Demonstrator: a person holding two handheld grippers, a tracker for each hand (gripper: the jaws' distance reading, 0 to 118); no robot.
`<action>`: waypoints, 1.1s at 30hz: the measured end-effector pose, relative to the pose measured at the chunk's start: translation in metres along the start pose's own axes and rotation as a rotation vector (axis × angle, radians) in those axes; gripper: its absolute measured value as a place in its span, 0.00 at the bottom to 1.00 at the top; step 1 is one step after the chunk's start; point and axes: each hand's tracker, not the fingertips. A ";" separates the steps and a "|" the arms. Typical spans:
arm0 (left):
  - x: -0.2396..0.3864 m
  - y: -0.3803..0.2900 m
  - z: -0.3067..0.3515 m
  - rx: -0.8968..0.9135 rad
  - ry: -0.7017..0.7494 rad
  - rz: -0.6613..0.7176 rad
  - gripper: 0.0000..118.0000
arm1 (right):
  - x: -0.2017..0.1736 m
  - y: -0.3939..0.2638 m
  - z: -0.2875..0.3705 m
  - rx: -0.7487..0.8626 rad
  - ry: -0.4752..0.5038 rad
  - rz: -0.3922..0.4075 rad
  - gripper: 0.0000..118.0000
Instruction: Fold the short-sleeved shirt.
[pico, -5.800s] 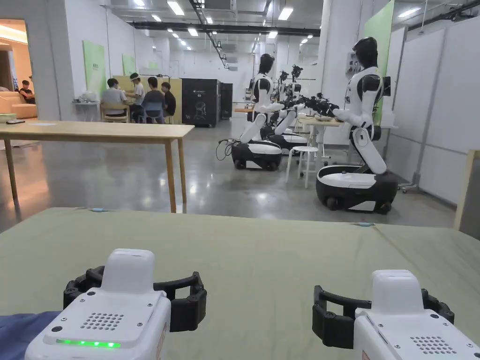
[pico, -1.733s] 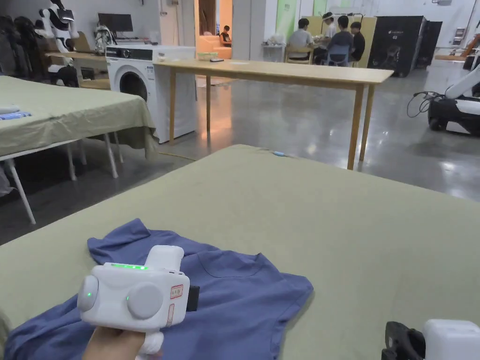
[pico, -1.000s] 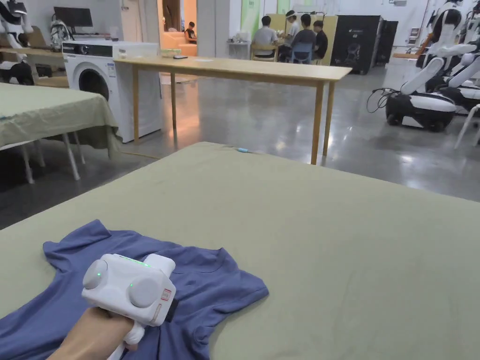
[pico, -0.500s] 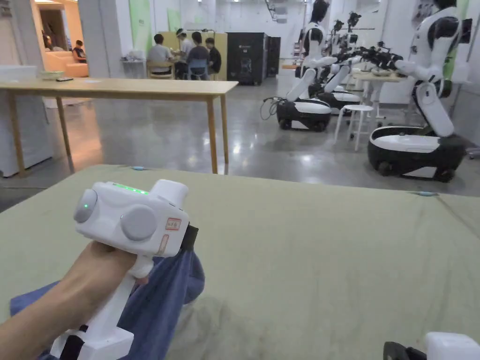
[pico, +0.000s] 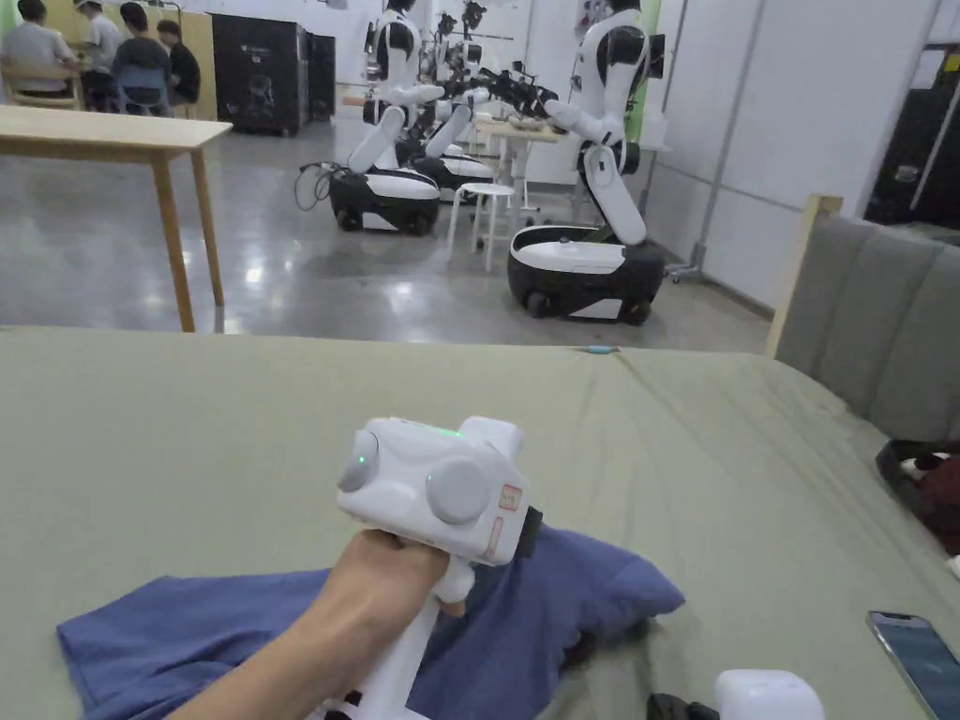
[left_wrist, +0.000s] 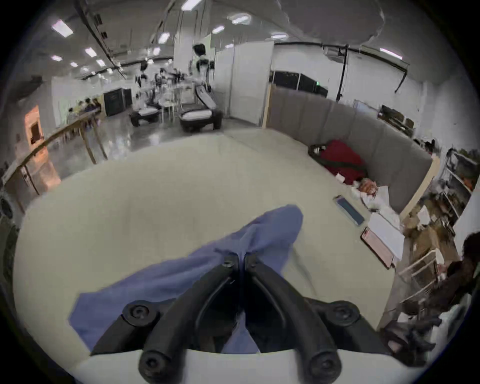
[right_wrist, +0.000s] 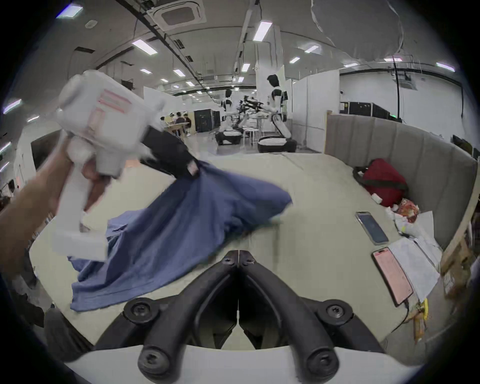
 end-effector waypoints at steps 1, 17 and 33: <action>0.001 -0.011 -0.019 -0.039 -0.012 0.025 0.00 | 0.001 -0.003 -0.004 -0.011 0.001 -0.004 0.00; -0.056 -0.137 0.162 0.359 0.318 0.213 0.81 | -0.004 -0.008 -0.006 0.018 0.013 -0.017 0.00; -0.113 -0.297 0.350 0.445 0.714 0.390 0.00 | -0.067 -0.007 0.022 0.119 0.127 0.051 0.00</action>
